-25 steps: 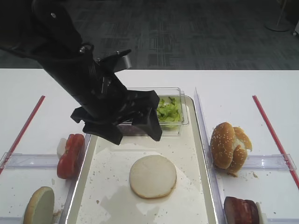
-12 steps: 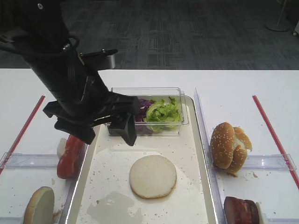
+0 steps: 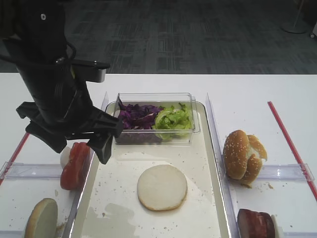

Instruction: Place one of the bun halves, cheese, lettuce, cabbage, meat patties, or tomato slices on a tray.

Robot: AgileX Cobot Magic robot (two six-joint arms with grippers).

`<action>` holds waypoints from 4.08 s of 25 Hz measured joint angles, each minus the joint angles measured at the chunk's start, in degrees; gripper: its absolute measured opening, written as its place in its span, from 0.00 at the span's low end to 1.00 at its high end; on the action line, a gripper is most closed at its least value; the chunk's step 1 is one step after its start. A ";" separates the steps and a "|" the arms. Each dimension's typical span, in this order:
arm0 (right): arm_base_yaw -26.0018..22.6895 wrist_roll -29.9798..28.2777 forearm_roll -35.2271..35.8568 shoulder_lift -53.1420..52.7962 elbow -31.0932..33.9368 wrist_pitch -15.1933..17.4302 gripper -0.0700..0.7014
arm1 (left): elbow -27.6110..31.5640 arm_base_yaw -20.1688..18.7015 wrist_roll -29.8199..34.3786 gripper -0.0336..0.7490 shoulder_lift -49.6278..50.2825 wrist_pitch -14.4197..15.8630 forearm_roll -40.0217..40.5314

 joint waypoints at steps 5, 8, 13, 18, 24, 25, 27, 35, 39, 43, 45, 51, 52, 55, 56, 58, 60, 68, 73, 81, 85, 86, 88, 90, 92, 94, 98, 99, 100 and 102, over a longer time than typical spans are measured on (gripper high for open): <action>0.00 0.00 0.00 0.00 0.00 0.00 0.81 | 0.00 0.25 -0.62 0.79 0.00 0.27 1.80; 0.00 0.00 0.00 0.00 0.00 0.00 0.81 | 0.00 1.65 -0.73 0.79 0.00 0.49 1.80; 0.00 0.00 0.00 0.00 0.00 0.00 0.81 | 0.00 8.27 -0.34 0.79 0.00 1.97 2.94; 0.00 0.00 0.00 0.00 0.00 0.00 0.81 | 0.00 16.53 0.95 0.79 0.00 3.19 4.98; 0.00 0.00 0.00 0.00 0.00 0.00 0.81 | 0.00 24.97 3.92 0.78 0.00 3.52 5.98; 0.00 0.00 0.00 0.00 0.00 0.00 0.81 | 0.00 26.12 4.43 0.78 0.00 3.65 5.96; 0.00 0.00 0.00 0.00 0.00 0.00 0.81 | 0.00 27.63 5.32 0.78 0.00 4.20 5.96; 0.00 0.00 0.00 0.00 0.00 0.00 0.81 | 1.98 28.55 5.59 0.78 -4.05 4.69 6.57; 0.00 0.00 0.00 0.00 0.00 0.00 0.81 | 6.34 28.67 5.37 0.78 -8.90 4.58 6.47; 0.00 0.00 0.00 0.00 0.00 0.00 0.81 | 12.36 28.67 5.37 0.78 -15.37 4.45 5.77; 0.00 0.00 0.00 0.00 0.00 0.00 0.81 | 14.70 28.67 5.37 0.78 -18.94 4.56 5.77; 0.00 0.00 0.00 0.00 0.00 0.00 0.81 | 21.05 28.67 5.30 0.77 -30.78 6.07 5.77; 0.00 0.00 0.00 0.00 0.00 0.00 0.81 | 22.08 28.67 5.30 0.77 -32.45 6.32 5.77; 0.00 0.00 0.00 0.00 0.00 0.00 0.81 | 24.73 28.67 5.30 0.76 -38.12 6.52 5.77; 0.00 0.00 0.00 0.00 0.00 0.00 0.81 | 25.69 28.67 5.30 0.76 -40.20 6.66 5.77; 0.00 0.00 0.00 0.00 0.00 0.00 0.81 | 27.38 28.67 5.30 0.76 -44.65 6.92 5.77; 0.00 0.00 0.00 0.00 0.00 0.00 0.81 | 28.86 28.67 5.30 0.76 -48.99 7.03 5.77; 0.00 0.00 0.00 0.00 0.00 0.00 0.81 | 34.33 28.67 6.09 0.75 -65.98 8.00 8.82; 0.00 0.00 0.00 0.00 0.00 0.00 0.81 | 37.88 28.67 6.18 0.75 -73.97 8.14 9.17; 0.00 0.00 0.00 0.00 0.00 0.00 0.81 | 39.96 28.67 7.06 0.75 -84.42 4.69 8.95; 0.00 0.00 0.00 0.00 0.00 0.00 0.81 | 39.96 28.67 7.39 0.75 -89.55 4.54 8.95; 0.00 0.00 0.00 0.00 0.00 0.00 0.81 | 39.96 28.67 7.44 0.75 -91.01 4.54 8.95; 0.00 0.00 0.00 0.00 0.00 0.00 0.81 | 39.96 28.67 7.53 0.75 -93.20 4.54 8.95; 0.00 0.00 0.10 0.00 0.00 0.00 0.81 | 39.96 28.67 7.53 0.74 -93.69 4.54 8.95; 0.00 0.00 0.09 0.00 0.00 0.00 0.81 | 39.96 28.67 8.17 0.74 -93.73 4.54 8.69; 0.00 0.00 0.09 0.00 0.00 0.00 0.81 | 39.96 28.67 8.39 0.74 -93.83 4.54 8.59; 0.00 0.00 0.09 0.00 0.00 0.00 0.81 | 39.96 28.67 8.58 0.74 -93.95 4.54 8.57; 0.00 0.00 0.09 0.00 0.00 0.00 0.81 | 39.96 28.67 8.58 0.74 -93.95 4.54 8.57; 0.00 0.00 0.09 0.00 0.00 0.00 0.81 | 39.96 28.67 8.58 0.74 -93.95 4.54 8.57; 0.00 0.00 0.09 0.00 0.00 0.00 0.81 | 39.96 28.67 8.58 0.74 -93.95 4.54 8.57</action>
